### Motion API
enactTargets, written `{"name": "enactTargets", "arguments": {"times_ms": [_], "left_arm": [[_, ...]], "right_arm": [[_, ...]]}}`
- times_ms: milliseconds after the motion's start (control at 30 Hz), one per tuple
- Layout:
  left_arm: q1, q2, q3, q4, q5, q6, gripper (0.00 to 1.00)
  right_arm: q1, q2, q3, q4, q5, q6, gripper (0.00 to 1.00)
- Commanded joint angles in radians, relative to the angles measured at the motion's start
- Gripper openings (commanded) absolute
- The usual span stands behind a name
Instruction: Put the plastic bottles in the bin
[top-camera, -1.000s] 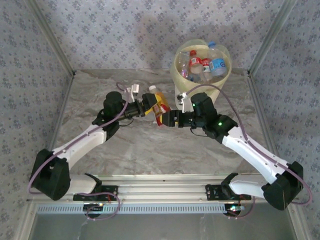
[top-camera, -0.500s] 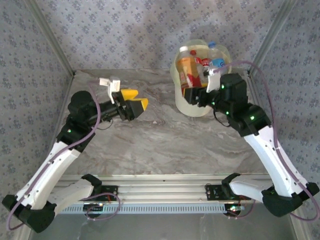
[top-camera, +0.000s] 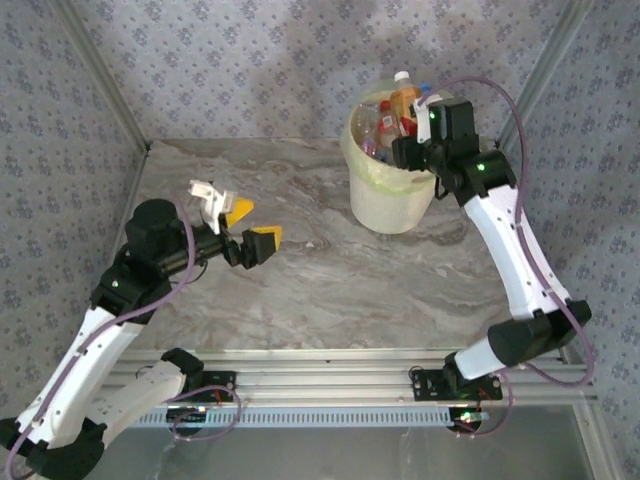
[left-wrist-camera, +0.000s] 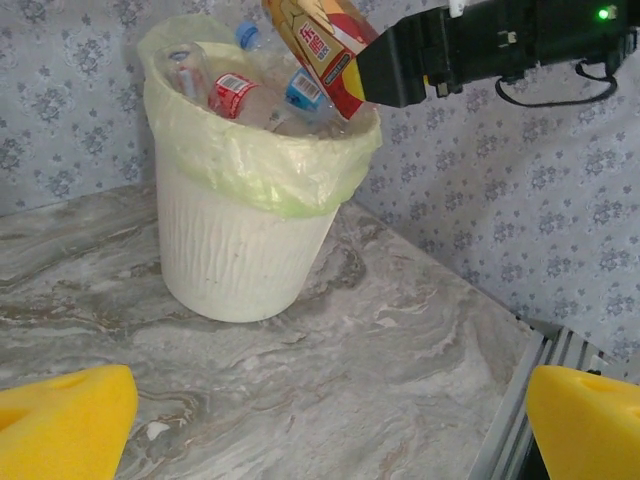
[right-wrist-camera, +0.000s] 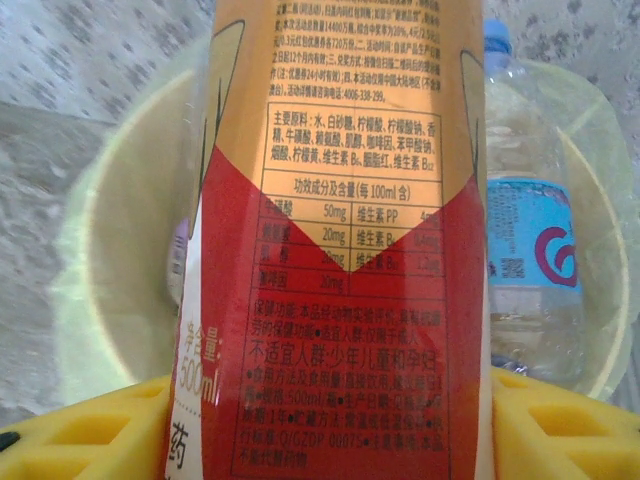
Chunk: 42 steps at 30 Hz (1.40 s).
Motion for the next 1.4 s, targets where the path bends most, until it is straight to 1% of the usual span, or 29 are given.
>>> {"name": "enactTargets", "arguments": {"times_ms": [0,200,300,367,433,500,633,733,767,867,933,1033,1133,1267,1367], "left_arm": [[-0.006,-0.012,-0.017,-0.029,-0.026,0.03,1.0],[-0.005,-0.017,-0.03,-0.027,-0.045,0.018,1.0],[-0.006,-0.018,-0.033,-0.036,-0.065,0.019,1.0],[-0.006,-0.019,-0.037,-0.044,-0.083,0.017,1.0],[-0.006,-0.023,-0.043,-0.049,-0.099,0.016,0.99],[-0.006,-0.024,-0.05,-0.05,-0.111,0.015,1.0],[-0.005,-0.025,-0.058,-0.05,-0.133,0.012,1.0],[-0.005,-0.025,-0.072,-0.045,-0.188,0.012,1.0],[-0.006,-0.026,-0.079,-0.04,-0.223,0.01,1.0],[-0.005,-0.035,-0.115,-0.01,-0.308,0.021,1.0],[-0.006,-0.045,-0.145,0.016,-0.369,0.034,1.0],[-0.005,-0.056,-0.186,0.043,-0.483,0.045,1.0],[-0.003,-0.064,-0.237,0.086,-0.571,0.055,1.0],[0.002,-0.067,-0.302,0.139,-0.67,0.063,1.0],[0.018,-0.064,-0.347,0.173,-0.728,0.079,1.0]], "right_arm": [[-0.021,0.042,0.095,-0.079,0.029,-0.067,0.59],[-0.04,0.118,0.165,-0.101,0.033,-0.089,0.62],[-0.05,0.149,0.203,-0.109,0.023,-0.093,0.68],[-0.056,0.165,0.226,-0.114,0.02,-0.093,0.75],[-0.059,0.173,0.24,-0.12,0.014,-0.092,0.8],[-0.062,0.171,0.245,-0.118,-0.001,-0.089,0.84],[-0.063,0.154,0.246,-0.116,-0.012,-0.089,0.87],[-0.065,0.12,0.225,-0.103,-0.02,-0.082,0.89],[-0.065,0.102,0.206,-0.091,-0.028,-0.076,0.91],[-0.064,0.019,0.108,-0.029,-0.066,-0.044,0.94],[-0.064,-0.062,-0.002,0.059,-0.065,-0.016,1.0],[-0.064,-0.212,-0.221,0.242,-0.059,0.01,1.0],[-0.064,-0.364,-0.43,0.367,-0.057,0.029,1.0],[-0.069,-0.519,-0.635,0.416,-0.028,0.059,1.0],[-0.071,-0.596,-0.771,0.425,0.033,0.09,1.0]]}}
